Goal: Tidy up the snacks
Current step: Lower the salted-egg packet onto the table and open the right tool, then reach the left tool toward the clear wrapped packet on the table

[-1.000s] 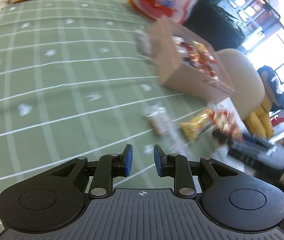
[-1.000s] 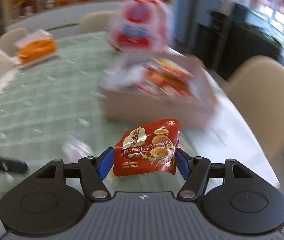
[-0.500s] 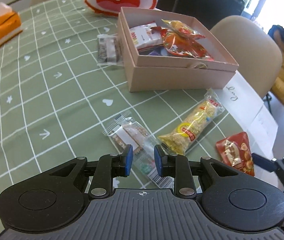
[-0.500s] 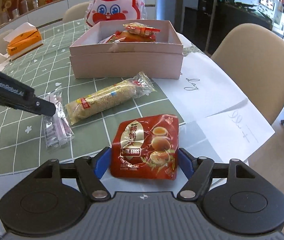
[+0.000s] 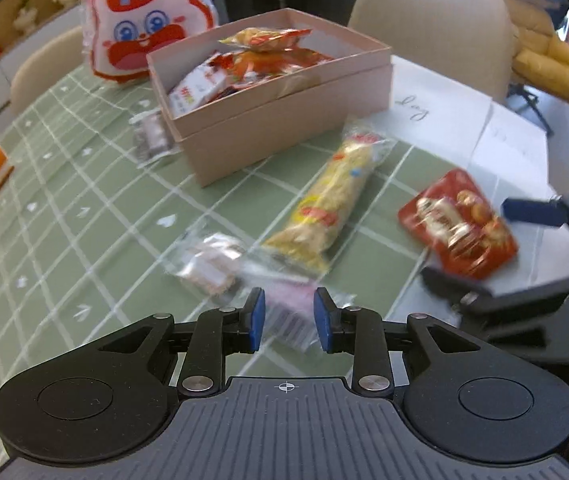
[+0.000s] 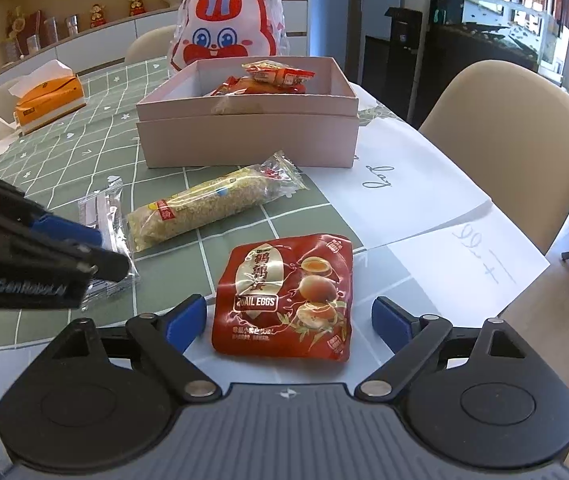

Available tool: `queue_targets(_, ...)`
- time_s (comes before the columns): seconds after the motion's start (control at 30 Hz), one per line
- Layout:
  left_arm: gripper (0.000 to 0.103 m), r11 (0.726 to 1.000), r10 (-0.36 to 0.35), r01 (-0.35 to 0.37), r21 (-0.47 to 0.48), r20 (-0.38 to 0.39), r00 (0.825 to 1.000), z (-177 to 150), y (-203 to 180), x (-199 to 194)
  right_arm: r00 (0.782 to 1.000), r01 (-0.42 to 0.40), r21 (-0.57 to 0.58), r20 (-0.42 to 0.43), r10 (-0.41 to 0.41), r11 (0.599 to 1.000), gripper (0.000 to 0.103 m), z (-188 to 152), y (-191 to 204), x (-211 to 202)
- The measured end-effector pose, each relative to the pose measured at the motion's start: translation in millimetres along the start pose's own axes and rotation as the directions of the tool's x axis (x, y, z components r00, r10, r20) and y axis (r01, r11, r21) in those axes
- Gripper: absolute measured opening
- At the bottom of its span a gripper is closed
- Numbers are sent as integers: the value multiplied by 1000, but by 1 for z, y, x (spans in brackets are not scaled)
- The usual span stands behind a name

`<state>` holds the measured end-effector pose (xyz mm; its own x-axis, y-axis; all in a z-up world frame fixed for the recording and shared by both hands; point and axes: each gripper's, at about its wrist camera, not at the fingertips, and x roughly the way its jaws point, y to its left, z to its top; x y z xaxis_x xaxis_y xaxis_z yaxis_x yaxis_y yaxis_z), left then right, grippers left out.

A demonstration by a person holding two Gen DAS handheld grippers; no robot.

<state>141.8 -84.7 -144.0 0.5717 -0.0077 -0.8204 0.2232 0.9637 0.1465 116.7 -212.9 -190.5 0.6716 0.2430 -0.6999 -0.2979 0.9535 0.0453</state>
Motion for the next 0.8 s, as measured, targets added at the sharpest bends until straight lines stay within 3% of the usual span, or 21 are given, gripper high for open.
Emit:
queue_targets(0.1,33,998,52,-53,-38,-16,999,-9,20,-2,1000,1,1,9,-1,1000,93,-2,0,0)
queue_targets(0.2,32,988,29,-35,-148,-43,999,-10,43,-1,1000,0,0,17,0,1000,94,-4,0,-1)
queue_targets(0.3,32,947,-46,41,-320,-7,999,-1,61,0,1000,1,1,24,-1,1000,96,-6,0,-2)
queue_targets(0.4,32,918,-28,48,-394,55,998,13,65,4,1000,4,1,14,-4,1000,96,-5,0,-2)
queue_targets(0.6,32,967,34,-18,-253,58,998,41,46,28,1000,-10,-9,-2,10,1000,99,-3,-2,0)
queue_targets(0.7,32,990,74,-69,-120,44,996,33,30,29,1000,-9,-7,-2,9,1000,100,-3,-3,0)
queue_targets(0.8,33,996,73,-71,-55,39,997,20,27,22,1000,-4,-2,1,4,1000,101,-4,-3,1)
